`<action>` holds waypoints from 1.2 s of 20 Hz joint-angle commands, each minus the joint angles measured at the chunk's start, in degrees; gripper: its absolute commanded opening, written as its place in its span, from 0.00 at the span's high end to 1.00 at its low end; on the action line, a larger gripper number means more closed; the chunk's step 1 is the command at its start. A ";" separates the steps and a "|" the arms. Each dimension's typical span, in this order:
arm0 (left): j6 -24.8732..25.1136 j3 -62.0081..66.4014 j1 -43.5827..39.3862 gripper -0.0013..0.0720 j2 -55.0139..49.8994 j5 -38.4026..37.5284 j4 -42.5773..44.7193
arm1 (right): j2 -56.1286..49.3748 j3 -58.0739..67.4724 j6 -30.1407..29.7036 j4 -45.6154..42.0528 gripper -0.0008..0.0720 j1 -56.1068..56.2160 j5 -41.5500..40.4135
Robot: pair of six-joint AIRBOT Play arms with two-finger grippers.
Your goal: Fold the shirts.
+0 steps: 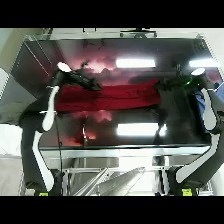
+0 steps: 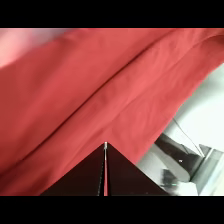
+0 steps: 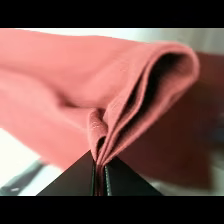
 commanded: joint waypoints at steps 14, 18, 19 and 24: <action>-3.50 5.79 -1.88 0.97 0.24 -6.75 -23.78 | 12.28 8.92 8.50 16.13 0.97 16.06 0.26; 0.42 2.10 11.74 0.97 15.56 -12.39 -23.80 | 9.46 8.92 8.41 16.15 0.97 25.09 -12.72; 2.40 -0.24 15.21 0.97 20.00 -11.17 -23.80 | 8.15 8.92 8.22 16.20 0.97 28.28 -17.22; 8.50 -10.05 24.39 0.96 33.55 -9.88 -23.76 | -3.15 8.92 -3.02 30.18 0.97 46.34 -40.37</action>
